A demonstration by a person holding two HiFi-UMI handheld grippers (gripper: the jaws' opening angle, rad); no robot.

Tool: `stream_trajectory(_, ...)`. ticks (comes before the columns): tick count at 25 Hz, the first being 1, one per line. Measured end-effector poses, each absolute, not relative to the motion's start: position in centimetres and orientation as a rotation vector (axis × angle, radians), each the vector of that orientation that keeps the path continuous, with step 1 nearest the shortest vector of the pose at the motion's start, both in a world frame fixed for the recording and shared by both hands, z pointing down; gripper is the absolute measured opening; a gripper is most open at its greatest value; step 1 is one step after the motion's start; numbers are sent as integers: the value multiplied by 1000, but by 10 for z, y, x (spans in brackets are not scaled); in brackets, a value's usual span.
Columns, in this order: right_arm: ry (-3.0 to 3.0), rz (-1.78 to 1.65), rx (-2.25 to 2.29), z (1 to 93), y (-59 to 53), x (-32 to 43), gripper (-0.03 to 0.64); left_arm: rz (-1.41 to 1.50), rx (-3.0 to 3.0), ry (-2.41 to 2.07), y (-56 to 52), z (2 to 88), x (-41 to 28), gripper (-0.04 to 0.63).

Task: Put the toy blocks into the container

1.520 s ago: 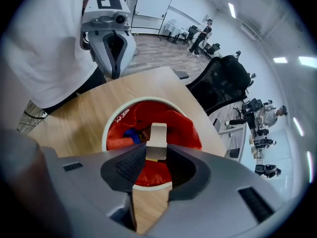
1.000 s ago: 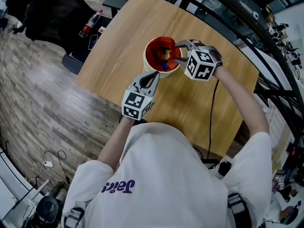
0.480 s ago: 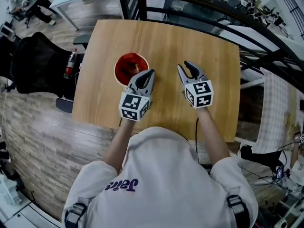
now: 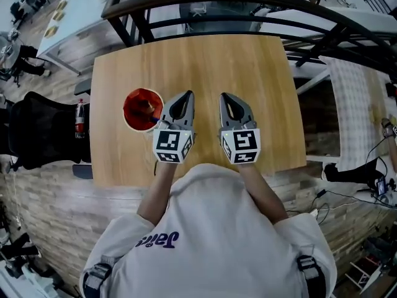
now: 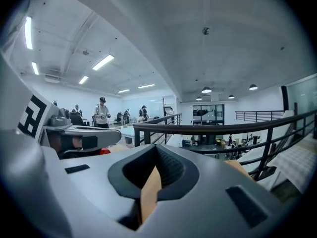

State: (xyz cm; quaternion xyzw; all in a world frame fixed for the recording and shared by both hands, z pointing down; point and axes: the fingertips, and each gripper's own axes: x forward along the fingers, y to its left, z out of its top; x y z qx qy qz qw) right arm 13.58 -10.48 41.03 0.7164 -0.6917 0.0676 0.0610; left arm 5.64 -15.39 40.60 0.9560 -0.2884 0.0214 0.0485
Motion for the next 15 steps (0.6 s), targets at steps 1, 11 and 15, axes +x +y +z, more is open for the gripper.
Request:
stream_trajectory(1,-2078,184,2175,408,-103,141,15,65,2924,-885,-150,405,61,8)
stream_trajectory(11,-2066,169,2186,408,-89,176,15,39,2949,-967,-136,397,79,8)
stream_trajectory(15,-2088,163,2146,410,-84,185,15,38,2932,-1006,-133,395,86,8)
